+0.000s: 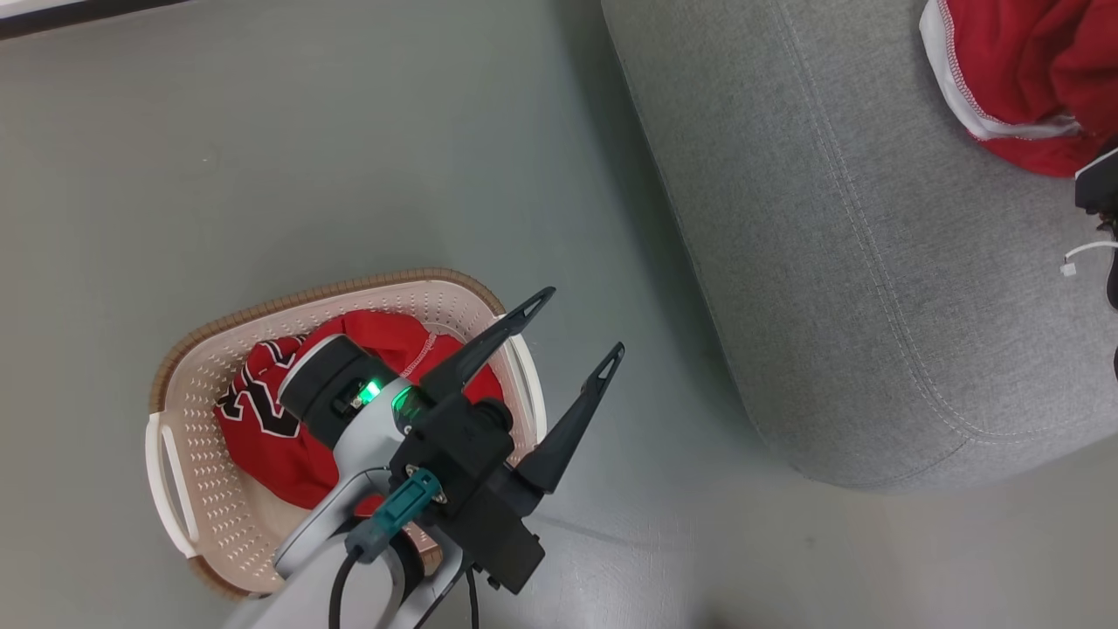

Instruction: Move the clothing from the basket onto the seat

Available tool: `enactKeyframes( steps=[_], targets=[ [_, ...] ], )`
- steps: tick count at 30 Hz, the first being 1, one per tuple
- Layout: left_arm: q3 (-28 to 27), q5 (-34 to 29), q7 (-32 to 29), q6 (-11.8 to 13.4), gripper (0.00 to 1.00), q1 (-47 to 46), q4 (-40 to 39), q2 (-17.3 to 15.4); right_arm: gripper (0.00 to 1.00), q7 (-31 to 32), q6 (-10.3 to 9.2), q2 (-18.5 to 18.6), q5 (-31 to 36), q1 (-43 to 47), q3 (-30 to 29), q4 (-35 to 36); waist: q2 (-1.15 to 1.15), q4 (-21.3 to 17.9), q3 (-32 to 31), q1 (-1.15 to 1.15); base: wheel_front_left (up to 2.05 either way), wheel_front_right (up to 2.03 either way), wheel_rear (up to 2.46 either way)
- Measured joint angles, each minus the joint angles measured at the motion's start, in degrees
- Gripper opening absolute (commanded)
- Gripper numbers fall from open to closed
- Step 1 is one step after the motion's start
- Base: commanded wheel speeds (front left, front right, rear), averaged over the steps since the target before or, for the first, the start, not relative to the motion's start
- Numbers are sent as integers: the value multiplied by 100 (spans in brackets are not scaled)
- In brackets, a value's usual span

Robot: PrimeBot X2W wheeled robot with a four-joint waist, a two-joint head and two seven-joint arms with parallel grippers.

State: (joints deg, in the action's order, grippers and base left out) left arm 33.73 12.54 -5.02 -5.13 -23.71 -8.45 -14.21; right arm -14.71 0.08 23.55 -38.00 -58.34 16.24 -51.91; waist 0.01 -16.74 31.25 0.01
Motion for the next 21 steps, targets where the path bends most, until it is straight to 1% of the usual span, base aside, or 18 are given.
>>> enactKeyframes(
  steps=[1, 2, 3, 4, 6, 10, 14, 21],
  targets=[
    [0, 0, 0, -1, 100, -13, 14, 0, 0, 0, 3, -8, 0, -1, -1, -47, 0, 1, 4, 0, 0, 0, 0],
    [0, 1, 3, -1, 100, -41, 38, 0, 20, 0, 23, -14, 0, -1, -2, -93, 0, 0, 1, 0, 0, 0, 0],
    [-2, 5, 8, -2, 100, -68, 73, 1, 77, 0, 44, -23, 0, -3, -2, -143, 0, -2, -10, 0, 0, 0, 0],
    [-4, 10, 9, -2, 100, -73, 89, 1, 100, 0, 45, -33, 0, -4, -1, -187, 0, -3, -25, 0, 0, 0, 0],
    [-2, 21, 16, -29, 100, -73, 125, 3, 100, 0, 97, -49, 4, -5, 1, -257, 0, -6, -60, -1, 0, 0, 0],
    [1, 67, 66, -44, 100, -73, 234, 20, 100, 0, 107, -111, 27, -9, 19, -325, 0, -7, -150, -1, 0, 0, 0],
    [9, 105, 134, -44, 100, -71, 324, 70, 100, 0, 181, -211, 101, 37, 55, -379, 0, -3, -267, -1, 0, 0, 0],
    [-20, 167, 270, -31, 100, -41, 472, 140, 100, 0, 253, -447, 267, 430, 177, -231, -1, 12, -511, -1, 0, 0, 0]
  ],
)
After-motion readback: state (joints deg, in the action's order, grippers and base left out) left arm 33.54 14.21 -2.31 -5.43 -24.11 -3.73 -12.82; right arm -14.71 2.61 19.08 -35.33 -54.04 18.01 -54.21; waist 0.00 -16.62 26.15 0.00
